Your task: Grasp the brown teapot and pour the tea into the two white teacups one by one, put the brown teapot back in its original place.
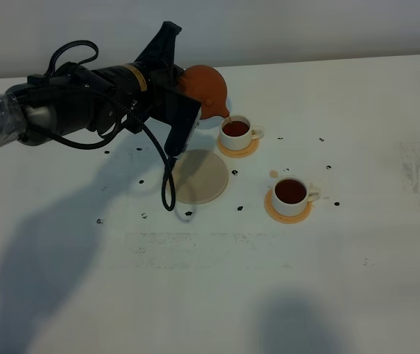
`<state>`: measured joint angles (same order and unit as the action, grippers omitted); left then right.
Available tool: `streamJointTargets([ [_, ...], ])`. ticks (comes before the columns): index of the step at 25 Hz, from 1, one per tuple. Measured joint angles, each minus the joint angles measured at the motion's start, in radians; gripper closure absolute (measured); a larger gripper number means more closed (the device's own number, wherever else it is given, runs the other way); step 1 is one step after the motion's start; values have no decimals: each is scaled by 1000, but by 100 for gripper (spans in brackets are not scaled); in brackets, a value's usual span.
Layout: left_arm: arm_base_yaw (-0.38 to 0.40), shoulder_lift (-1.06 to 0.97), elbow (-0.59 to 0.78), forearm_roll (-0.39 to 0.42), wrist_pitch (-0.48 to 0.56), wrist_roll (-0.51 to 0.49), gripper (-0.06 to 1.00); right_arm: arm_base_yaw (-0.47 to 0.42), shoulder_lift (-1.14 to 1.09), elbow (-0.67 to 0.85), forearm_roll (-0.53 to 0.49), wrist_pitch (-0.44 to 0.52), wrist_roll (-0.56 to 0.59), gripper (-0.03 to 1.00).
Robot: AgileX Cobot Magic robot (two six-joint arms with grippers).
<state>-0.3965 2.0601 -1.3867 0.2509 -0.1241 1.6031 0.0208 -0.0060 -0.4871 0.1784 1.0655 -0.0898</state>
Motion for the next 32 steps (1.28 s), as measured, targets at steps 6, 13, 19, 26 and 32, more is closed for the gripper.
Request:
streamJointTargets([
  [6, 0, 0, 0, 0, -8, 24, 84, 0, 0, 0, 0, 0, 0, 77],
  [13, 0, 0, 0, 0, -10, 29, 84, 0, 0, 0, 0, 0, 0, 77],
  [19, 0, 0, 0, 0, -15, 33, 84, 0, 0, 0, 0, 0, 0, 77],
  [26, 0, 0, 0, 0, -15, 33, 84, 0, 0, 0, 0, 0, 0, 77],
  [32, 0, 0, 0, 0, -15, 34, 84, 0, 0, 0, 0, 0, 0, 77],
])
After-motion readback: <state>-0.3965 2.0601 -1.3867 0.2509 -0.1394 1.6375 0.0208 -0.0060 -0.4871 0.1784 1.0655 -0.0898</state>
